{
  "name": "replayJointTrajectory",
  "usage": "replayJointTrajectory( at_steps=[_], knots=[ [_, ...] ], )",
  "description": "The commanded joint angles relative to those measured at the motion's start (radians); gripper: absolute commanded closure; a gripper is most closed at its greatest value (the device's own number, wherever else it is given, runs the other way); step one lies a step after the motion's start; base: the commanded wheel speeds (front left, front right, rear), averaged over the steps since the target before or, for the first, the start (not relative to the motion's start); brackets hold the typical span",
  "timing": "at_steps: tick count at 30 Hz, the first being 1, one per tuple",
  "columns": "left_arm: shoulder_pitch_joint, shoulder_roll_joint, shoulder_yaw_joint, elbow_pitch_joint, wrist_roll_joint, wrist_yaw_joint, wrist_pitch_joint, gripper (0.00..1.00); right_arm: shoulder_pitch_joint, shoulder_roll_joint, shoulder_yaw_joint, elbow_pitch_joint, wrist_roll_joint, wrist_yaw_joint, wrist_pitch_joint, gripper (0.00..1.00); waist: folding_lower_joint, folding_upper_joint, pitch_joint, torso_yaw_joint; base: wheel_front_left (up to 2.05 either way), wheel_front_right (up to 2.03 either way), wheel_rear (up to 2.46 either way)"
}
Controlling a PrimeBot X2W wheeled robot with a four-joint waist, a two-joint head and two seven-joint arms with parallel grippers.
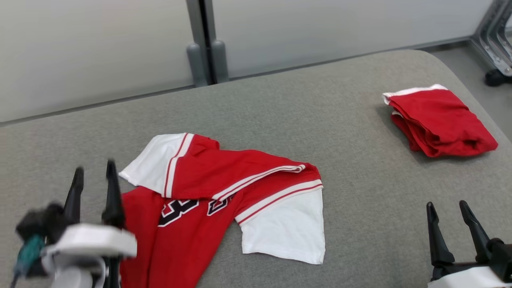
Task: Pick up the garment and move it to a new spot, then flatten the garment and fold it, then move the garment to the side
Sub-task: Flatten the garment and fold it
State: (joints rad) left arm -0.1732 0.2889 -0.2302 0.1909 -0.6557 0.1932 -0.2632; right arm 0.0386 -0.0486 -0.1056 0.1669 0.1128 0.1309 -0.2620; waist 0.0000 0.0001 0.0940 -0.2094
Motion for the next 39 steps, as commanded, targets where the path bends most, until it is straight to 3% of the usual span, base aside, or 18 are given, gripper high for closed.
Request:
replayJointTrajectory(
  at_steps=[1,6,12,18,26,39],
  knots=[
    [0.041,-0.003,0.03,-0.03,0.029,0.005,-0.001,0.0,0.016,-0.007,-0.007,-0.007,-0.006,0.0,-0.004,0.0,0.0,-0.0001,-0.028,0.03,0.0,0.0,0.0],
    [0.295,-0.094,0.14,-0.152,0.19,-0.009,-0.001,0.0,0.051,-0.01,-0.033,-0.017,-0.01,0.0,-0.004,0.0,0.0,-0.0001,-0.079,0.097,0.0,0.0,0.0],
    [0.456,-0.18,0.191,-0.178,0.316,-0.086,-0.001,0.0,0.079,-0.009,-0.037,-0.013,-0.008,0.0,-0.004,0.0,0.0,-0.0001,-0.122,0.174,0.0,0.0,0.0],
    [0.512,-0.21,0.215,-0.136,0.384,-0.171,-0.001,0.0,0.099,-0.006,-0.022,-0.002,-0.003,0.0,-0.004,0.0,0.0,-0.0001,-0.154,0.226,0.0,0.0,0.0],
    [0.489,-0.228,0.243,-0.116,0.423,-0.239,-0.002,0.0,0.114,-0.004,0.006,0.011,0.013,0.0,-0.004,0.0,0.0,-0.0001,-0.167,0.242,0.0,0.0,0.0],
    [0.479,-0.236,0.273,-0.094,0.441,-0.269,-0.002,0.0,0.11,-0.004,0.033,0.025,0.017,0.0,-0.004,0.0,0.0,-0.0001,-0.173,0.204,0.0,0.0,0.0]
  ],
)
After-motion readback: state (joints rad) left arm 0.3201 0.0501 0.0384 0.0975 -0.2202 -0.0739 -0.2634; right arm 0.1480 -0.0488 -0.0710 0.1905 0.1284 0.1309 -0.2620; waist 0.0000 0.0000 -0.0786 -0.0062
